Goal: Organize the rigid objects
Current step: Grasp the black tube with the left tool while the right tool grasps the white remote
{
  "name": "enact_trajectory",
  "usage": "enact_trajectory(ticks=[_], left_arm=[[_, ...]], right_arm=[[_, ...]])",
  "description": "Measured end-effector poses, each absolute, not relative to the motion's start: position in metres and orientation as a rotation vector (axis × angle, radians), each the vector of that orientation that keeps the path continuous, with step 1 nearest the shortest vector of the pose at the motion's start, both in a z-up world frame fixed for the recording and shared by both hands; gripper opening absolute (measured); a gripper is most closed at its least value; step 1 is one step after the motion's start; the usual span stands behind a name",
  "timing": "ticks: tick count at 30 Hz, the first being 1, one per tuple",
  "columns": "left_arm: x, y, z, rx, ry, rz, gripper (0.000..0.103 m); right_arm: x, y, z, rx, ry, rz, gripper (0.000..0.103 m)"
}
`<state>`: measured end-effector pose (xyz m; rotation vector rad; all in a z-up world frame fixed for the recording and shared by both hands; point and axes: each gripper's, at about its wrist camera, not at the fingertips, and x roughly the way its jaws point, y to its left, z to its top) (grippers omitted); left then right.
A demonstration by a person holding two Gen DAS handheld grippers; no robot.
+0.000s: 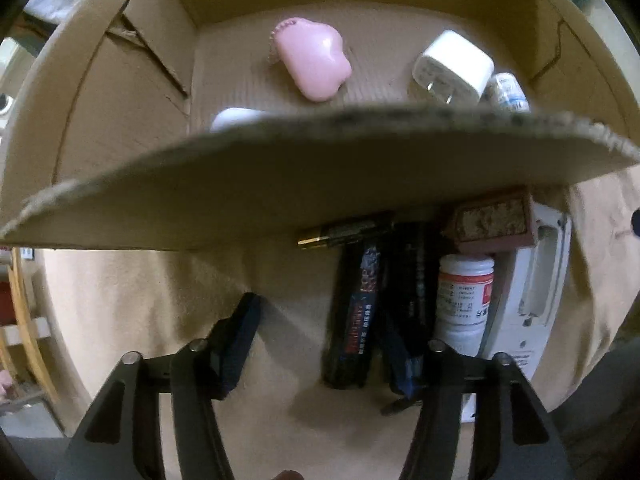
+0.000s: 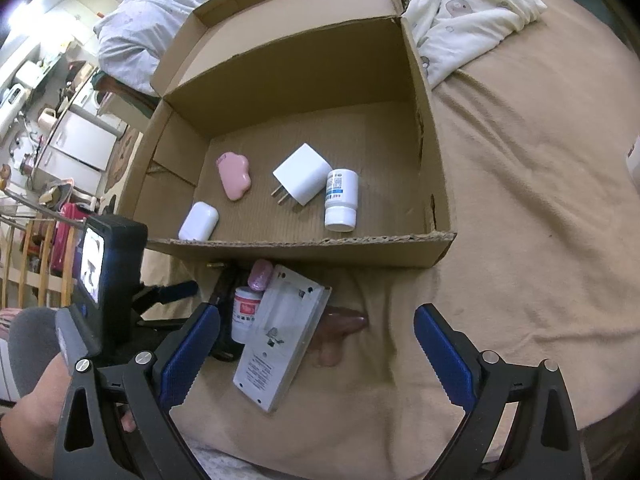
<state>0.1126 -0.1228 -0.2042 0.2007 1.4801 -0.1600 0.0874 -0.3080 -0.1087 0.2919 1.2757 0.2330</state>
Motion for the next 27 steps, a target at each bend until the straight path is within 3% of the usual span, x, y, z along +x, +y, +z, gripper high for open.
enact_trajectory(ticks=[2, 6, 24, 26, 27], left_arm=[[0.115, -0.120, -0.201, 0.196, 1.475, -0.158, 0.030], [0.103, -0.114, -0.193, 0.173, 1.464, -0.161, 0.018], [0.084, -0.038, -0.076, 0.033, 1.334, -0.161, 0.016], [0.083, -0.032, -0.081, 0.006, 1.336, -0.157, 0.016], [0.082, -0.033, -0.082, -0.003, 1.336, -0.160, 0.016]], right_arm=[[0.087, -0.307, -0.109, 0.283, 1.278, 0.231, 0.103], [0.085, -0.304, -0.107, 0.264, 1.277, 0.233, 0.103], [0.084, -0.310, -0.108, 0.365, 1.301, 0.256, 0.103], [0.085, -0.311, -0.113, 0.416, 1.324, 0.265, 0.096], [0.086, -0.311, -0.116, 0.440, 1.336, 0.276, 0.081]])
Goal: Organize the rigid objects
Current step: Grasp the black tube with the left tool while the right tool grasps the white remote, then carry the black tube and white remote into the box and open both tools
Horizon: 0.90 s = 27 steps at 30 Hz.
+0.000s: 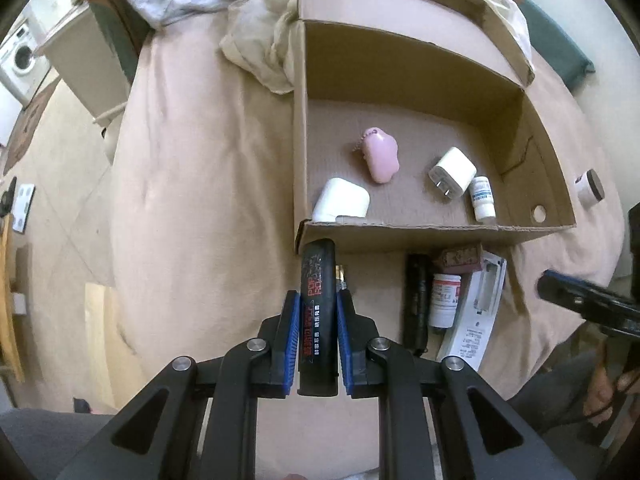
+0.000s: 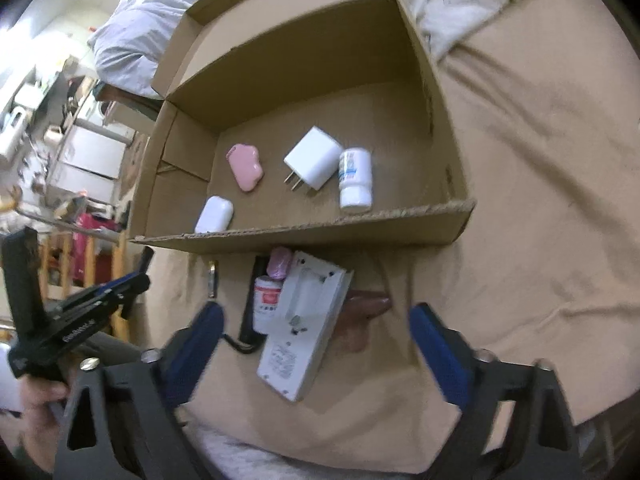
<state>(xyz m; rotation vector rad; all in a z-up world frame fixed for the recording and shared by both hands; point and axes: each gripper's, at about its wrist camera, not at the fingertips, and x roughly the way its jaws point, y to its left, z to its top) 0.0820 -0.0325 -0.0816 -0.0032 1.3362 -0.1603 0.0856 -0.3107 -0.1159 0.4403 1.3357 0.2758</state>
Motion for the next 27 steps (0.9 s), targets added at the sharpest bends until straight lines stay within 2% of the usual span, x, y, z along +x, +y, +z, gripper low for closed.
enact_trajectory(ticks=[1, 3, 14, 16, 20, 22, 27], left_arm=[[0.086, -0.035, -0.088, -0.006, 1.335, -0.163, 0.016], [0.084, -0.033, -0.085, -0.013, 1.329, -0.174, 0.016], [0.084, -0.049, -0.091, 0.019, 1.319, -0.196, 0.016], [0.084, -0.051, -0.091, 0.026, 1.318, -0.199, 0.016], [0.083, -0.055, -0.093, 0.044, 1.319, -0.204, 0.016], [0.082, -0.056, -0.094, 0.055, 1.318, -0.200, 0.016], [0.081, -0.054, -0.095, 0.056, 1.316, -0.191, 0.016]], right_arm=[[0.086, -0.309, -0.120, 0.461, 1.351, 0.285, 0.069], [0.087, -0.304, -0.129, 0.487, 1.390, 0.288, 0.056], [0.086, -0.252, -0.169, 0.415, 1.503, 0.191, 0.055], [0.086, -0.243, -0.168, 0.384, 1.490, 0.186, 0.061], [0.081, -0.223, -0.170, 0.296, 1.455, 0.182, 0.062], [0.078, -0.220, -0.167, 0.261, 1.437, 0.175, 0.052], [0.064, -0.228, -0.159, 0.276, 1.410, 0.239, 0.049]])
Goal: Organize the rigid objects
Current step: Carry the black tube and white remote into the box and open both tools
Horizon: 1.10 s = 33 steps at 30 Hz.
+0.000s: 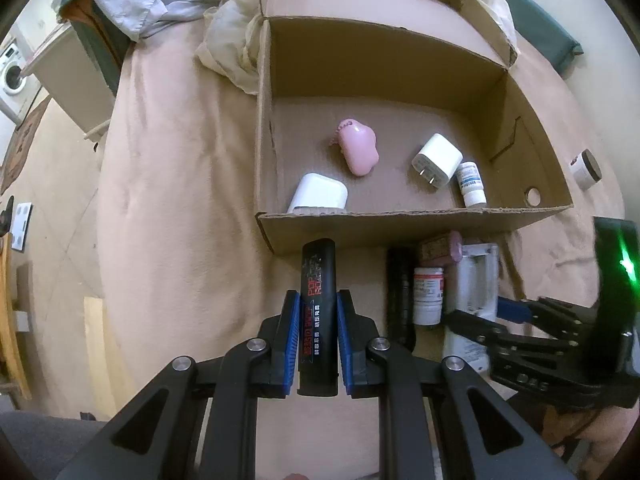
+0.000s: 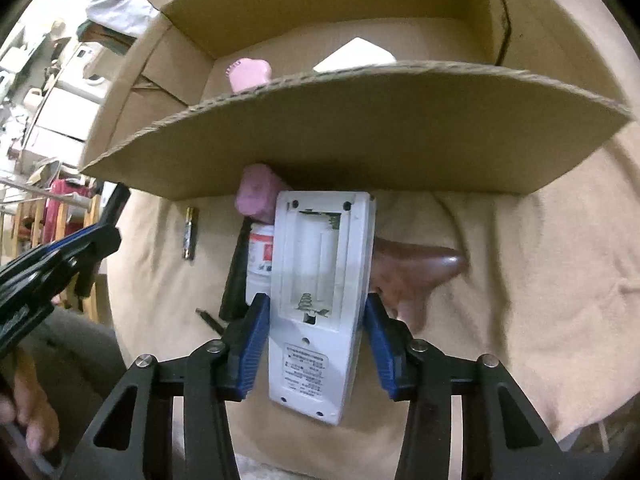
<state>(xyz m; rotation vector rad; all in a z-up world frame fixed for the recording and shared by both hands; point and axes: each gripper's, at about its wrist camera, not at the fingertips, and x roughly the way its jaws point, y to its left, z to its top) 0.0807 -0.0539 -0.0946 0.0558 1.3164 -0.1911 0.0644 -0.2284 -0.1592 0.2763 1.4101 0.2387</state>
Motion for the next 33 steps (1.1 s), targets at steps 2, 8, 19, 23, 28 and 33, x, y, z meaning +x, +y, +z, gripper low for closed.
enact_trajectory(ticks=[2, 8, 19, 23, 28, 33], left_arm=[[0.081, -0.053, -0.094, 0.050, 1.315, -0.189, 0.016], [0.077, -0.054, -0.092, 0.060, 1.303, -0.188, 0.016], [0.072, -0.048, -0.062, 0.044, 1.203, -0.165, 0.016], [0.076, -0.047, -0.044, 0.039, 1.159, -0.159, 0.010], [0.089, -0.049, -0.034, 0.043, 1.138, -0.170, 0.010], [0.103, -0.048, -0.030, -0.021, 1.155, -0.202, 0.010]], right_arm=[[0.058, -0.231, -0.151, 0.261, 1.388, 0.247, 0.049], [0.052, -0.244, -0.132, 0.262, 1.341, 0.258, 0.049], [0.039, -0.265, -0.064, 0.241, 1.162, 0.302, 0.049], [0.046, -0.277, -0.041, 0.243, 1.103, 0.306, 0.049], [0.062, -0.295, -0.018, 0.276, 1.035, 0.303, 0.049], [0.076, -0.311, -0.003, 0.319, 0.988, 0.296, 0.049]])
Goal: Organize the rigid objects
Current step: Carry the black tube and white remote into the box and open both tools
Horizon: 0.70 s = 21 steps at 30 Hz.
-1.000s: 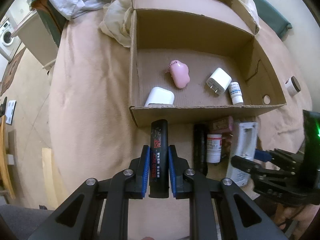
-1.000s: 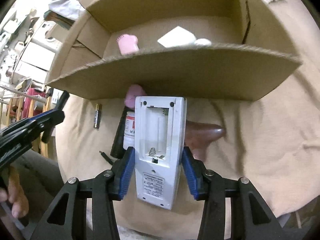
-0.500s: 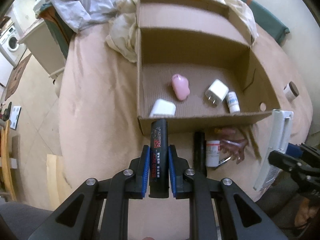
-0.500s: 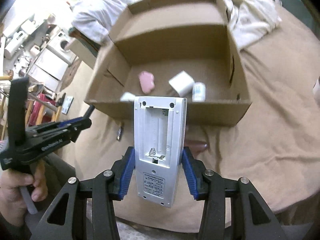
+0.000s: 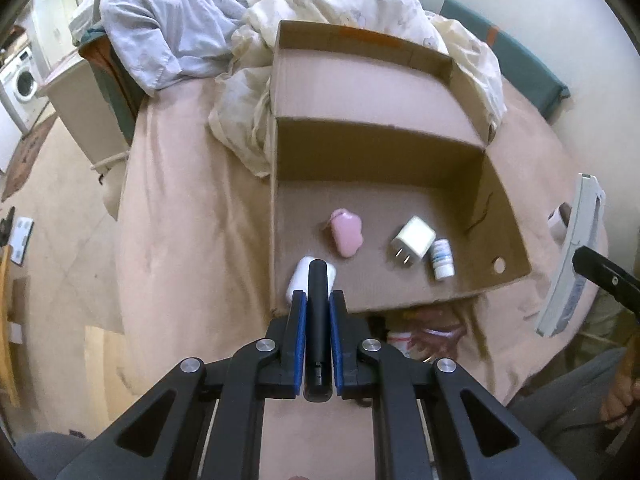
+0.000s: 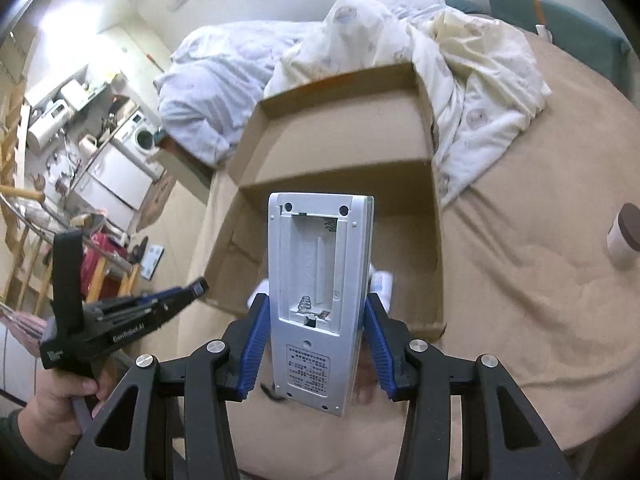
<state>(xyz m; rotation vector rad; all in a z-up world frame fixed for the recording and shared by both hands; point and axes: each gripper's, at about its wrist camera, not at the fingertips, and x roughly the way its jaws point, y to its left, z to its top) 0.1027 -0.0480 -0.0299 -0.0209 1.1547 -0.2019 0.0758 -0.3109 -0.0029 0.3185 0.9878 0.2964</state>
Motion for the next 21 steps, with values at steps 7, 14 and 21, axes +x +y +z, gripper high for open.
enact_trajectory(ticks=[7, 14, 21], left_arm=[[0.126, -0.062, -0.011, -0.062, 1.122, -0.271, 0.010], [0.157, -0.084, -0.025, -0.054, 1.140, -0.287, 0.010], [0.175, -0.108, -0.066, 0.038, 1.172, -0.248, 0.010]], right_arm=[[0.109, -0.322, 0.006, 0.337, 0.961, 0.286, 0.049], [0.146, -0.320, -0.017, 0.330, 1.008, 0.271, 0.049], [0.168, -0.315, -0.054, 0.323, 1.082, 0.253, 0.049]])
